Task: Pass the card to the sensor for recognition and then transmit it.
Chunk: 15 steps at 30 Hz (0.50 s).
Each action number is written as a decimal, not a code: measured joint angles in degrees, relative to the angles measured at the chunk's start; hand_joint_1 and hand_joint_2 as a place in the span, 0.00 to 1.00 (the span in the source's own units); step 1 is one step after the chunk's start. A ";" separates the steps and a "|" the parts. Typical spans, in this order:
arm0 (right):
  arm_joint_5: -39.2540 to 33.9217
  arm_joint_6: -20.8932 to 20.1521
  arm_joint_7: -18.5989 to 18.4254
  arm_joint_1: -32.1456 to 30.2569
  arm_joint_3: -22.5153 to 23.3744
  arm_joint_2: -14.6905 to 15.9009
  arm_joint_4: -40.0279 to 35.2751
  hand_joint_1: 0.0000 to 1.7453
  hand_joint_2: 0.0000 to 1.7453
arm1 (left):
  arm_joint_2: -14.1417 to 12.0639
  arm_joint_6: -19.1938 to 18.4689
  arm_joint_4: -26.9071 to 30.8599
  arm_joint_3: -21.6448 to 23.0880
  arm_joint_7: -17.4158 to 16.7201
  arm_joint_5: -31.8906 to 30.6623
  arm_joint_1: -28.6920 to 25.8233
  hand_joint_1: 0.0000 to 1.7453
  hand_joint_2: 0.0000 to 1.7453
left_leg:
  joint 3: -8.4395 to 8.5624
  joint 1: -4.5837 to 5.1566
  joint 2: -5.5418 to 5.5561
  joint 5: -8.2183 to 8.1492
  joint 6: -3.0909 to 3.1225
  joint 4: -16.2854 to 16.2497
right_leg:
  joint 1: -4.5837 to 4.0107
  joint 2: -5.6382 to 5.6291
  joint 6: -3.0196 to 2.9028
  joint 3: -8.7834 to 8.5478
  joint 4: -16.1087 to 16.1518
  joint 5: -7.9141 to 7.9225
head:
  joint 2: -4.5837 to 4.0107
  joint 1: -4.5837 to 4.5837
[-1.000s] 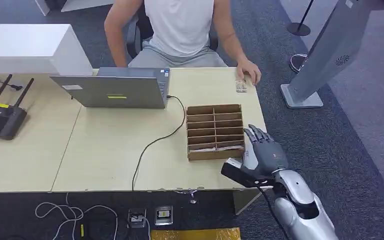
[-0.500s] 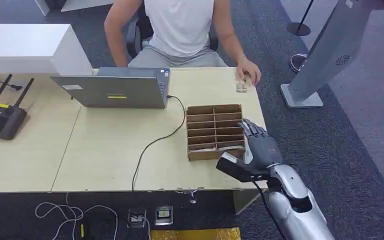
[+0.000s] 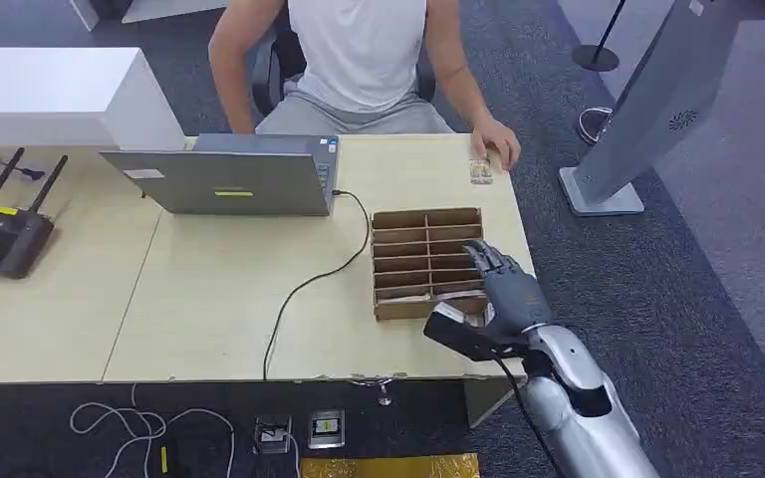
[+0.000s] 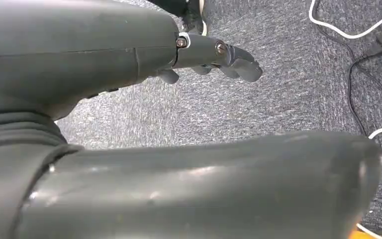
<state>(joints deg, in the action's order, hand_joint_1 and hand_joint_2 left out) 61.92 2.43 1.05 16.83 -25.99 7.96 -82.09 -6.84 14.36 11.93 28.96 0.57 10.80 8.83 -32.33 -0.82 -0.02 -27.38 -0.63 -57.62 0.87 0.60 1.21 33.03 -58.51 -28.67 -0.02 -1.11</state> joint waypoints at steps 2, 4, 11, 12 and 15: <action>-0.11 -0.11 0.22 0.12 0.00 -0.09 0.33 0.00 1.00 | 0.02 0.00 0.00 0.02 0.00 0.00 0.00 0.00 0.00 | 0.00 0.00 0.00 0.00 0.00 0.00 | 0.00 -0.01 0.00 0.00 0.00 0.00 | 0.00 0.00; -0.15 -0.59 0.33 0.25 0.00 -0.22 0.70 0.00 1.00 | 0.02 -0.02 0.00 0.04 0.00 0.00 0.07 0.00 0.00 | 0.00 0.00 0.00 0.00 0.00 0.00 | 0.00 0.00 0.00 0.00 0.00 0.00 | 0.00 -0.02; -0.13 -1.55 0.15 0.35 0.00 -0.39 1.14 0.08 1.00 | 0.04 -0.09 0.00 0.07 -0.02 -0.02 0.15 0.00 0.00 | 0.01 0.00 0.00 0.00 0.00 0.00 | 0.00 0.00 0.00 0.00 0.00 0.00 | 0.00 0.00; -0.13 -1.55 0.15 0.35 0.00 -0.39 1.14 0.08 1.00 | 0.04 -0.09 0.00 0.07 -0.02 -0.02 0.15 0.00 0.00 | 0.01 0.00 0.00 0.00 0.00 0.00 | 0.00 0.00 0.00 0.00 0.00 0.00 | 0.00 0.00; -0.13 -1.55 0.15 0.35 0.00 -0.39 1.14 0.08 1.00 | 0.04 -0.09 0.00 0.07 -0.02 -0.02 0.15 0.00 0.00 | 0.01 0.00 0.00 0.00 0.00 0.00 | 0.00 0.00 0.00 0.00 0.00 0.00 | 0.00 0.00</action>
<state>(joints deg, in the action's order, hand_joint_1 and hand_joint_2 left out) 61.79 0.87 1.20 17.18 -25.99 7.56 -80.96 -6.80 14.27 11.93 29.03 0.55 10.78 8.98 -32.32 -0.83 -0.02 -27.38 -0.63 -57.62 0.86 0.60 1.21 33.03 -58.51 -28.67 -0.02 -1.11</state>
